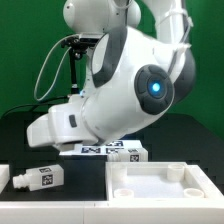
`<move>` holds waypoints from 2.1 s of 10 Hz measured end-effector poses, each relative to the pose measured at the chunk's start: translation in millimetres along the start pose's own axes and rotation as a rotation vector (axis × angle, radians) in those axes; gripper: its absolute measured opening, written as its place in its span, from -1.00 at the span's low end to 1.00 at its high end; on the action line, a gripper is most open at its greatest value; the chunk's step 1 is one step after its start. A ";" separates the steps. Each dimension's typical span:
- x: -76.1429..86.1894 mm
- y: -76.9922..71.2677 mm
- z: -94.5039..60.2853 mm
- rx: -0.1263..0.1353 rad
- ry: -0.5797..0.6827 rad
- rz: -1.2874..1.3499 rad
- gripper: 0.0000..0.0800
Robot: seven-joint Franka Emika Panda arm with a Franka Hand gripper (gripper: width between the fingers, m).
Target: Assemble one leg
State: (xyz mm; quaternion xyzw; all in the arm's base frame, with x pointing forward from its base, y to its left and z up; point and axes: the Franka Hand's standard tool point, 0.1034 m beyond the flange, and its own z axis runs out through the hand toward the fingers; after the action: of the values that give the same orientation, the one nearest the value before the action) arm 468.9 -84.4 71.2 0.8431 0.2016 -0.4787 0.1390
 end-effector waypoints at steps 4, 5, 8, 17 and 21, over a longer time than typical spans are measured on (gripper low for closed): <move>-0.2 11.2 -49.8 -0.013 0.235 0.031 -0.29; -4.0 11.8 -51.2 -0.021 0.314 0.030 -0.29; -6.9 -23.6 -83.8 0.141 0.459 0.173 -0.29; 0.6 -37.5 -169.6 0.258 1.074 0.437 -0.29; 32.5 -88.4 -227.2 0.296 1.442 0.557 -0.29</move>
Offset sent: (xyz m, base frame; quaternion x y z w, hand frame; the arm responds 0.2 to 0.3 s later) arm 0.0000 0.0000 0.0000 0.0000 0.1938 0.0000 0.9810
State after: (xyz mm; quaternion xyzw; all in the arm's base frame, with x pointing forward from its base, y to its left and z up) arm 612.7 97.2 153.8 0.9749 -0.0424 0.2171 -0.0251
